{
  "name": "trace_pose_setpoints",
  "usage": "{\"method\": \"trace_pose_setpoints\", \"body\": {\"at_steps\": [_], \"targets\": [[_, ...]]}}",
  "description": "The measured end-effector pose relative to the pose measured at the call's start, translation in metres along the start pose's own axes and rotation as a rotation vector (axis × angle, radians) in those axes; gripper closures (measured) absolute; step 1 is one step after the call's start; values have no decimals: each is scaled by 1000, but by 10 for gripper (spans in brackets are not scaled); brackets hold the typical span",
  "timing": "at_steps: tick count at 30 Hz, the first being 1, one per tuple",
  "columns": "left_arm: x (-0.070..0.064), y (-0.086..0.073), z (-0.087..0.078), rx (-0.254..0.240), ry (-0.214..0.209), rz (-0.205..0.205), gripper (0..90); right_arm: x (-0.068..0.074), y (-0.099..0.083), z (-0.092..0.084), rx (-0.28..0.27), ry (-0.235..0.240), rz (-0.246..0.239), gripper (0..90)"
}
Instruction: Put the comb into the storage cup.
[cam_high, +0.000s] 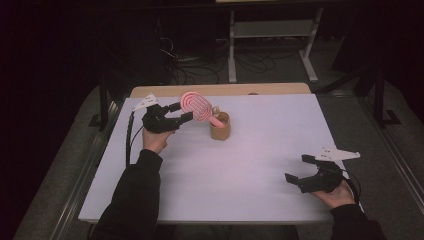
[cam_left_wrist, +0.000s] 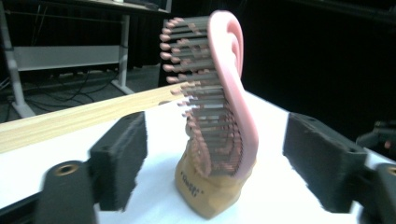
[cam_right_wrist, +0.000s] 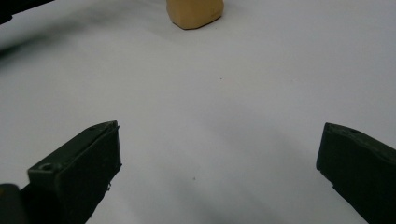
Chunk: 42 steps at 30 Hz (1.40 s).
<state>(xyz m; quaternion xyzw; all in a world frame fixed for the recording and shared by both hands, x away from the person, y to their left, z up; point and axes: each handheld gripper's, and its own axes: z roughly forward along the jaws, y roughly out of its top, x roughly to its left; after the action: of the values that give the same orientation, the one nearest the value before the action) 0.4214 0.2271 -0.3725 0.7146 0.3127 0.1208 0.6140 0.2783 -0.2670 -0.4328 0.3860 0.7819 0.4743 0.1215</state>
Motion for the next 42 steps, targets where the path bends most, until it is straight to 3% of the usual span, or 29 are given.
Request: {"method": "trace_pose_setpoints", "body": {"at_steps": [10,42], "targets": [[-1,-3,-15,42,14,25,5,0,-2,-1,5,-3,5,0],[10,-46,-72,127,92,-14,0,-1,-3,1,14,-8,7,0]]}}
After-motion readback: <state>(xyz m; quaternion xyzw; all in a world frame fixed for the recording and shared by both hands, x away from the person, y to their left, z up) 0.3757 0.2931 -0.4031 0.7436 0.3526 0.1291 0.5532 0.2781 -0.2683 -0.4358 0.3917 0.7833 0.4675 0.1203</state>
